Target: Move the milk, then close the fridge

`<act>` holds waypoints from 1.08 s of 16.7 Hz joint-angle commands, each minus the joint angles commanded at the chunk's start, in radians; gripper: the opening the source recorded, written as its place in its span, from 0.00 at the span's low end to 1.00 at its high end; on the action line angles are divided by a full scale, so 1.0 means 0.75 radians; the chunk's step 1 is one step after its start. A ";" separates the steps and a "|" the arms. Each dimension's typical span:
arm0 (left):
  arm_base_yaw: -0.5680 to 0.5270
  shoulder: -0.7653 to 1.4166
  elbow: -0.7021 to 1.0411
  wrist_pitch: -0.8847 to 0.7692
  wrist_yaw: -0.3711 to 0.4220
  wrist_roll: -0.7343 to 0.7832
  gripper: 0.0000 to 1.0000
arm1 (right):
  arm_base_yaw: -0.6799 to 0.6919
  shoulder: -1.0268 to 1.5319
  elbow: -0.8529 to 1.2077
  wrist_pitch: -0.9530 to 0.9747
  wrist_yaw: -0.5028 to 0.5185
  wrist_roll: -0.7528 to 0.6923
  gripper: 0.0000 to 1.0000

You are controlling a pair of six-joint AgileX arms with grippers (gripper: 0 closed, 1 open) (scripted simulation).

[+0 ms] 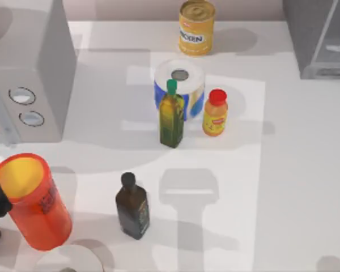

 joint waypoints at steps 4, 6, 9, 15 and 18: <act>0.000 0.000 0.000 0.000 0.000 0.000 1.00 | -0.012 -0.008 -0.010 0.007 0.000 -0.001 1.00; 0.000 0.000 0.000 0.000 0.000 0.000 1.00 | 0.030 -0.024 -0.030 0.039 0.045 0.041 1.00; 0.000 0.000 0.000 0.000 0.000 0.000 1.00 | 0.183 -0.059 -0.091 0.117 0.208 0.193 1.00; 0.000 0.000 0.000 0.000 0.000 0.000 1.00 | 0.745 -0.147 -0.223 0.264 0.532 0.451 1.00; 0.000 0.000 0.000 0.000 0.000 0.000 1.00 | 1.020 -0.193 -0.294 0.351 0.753 0.641 1.00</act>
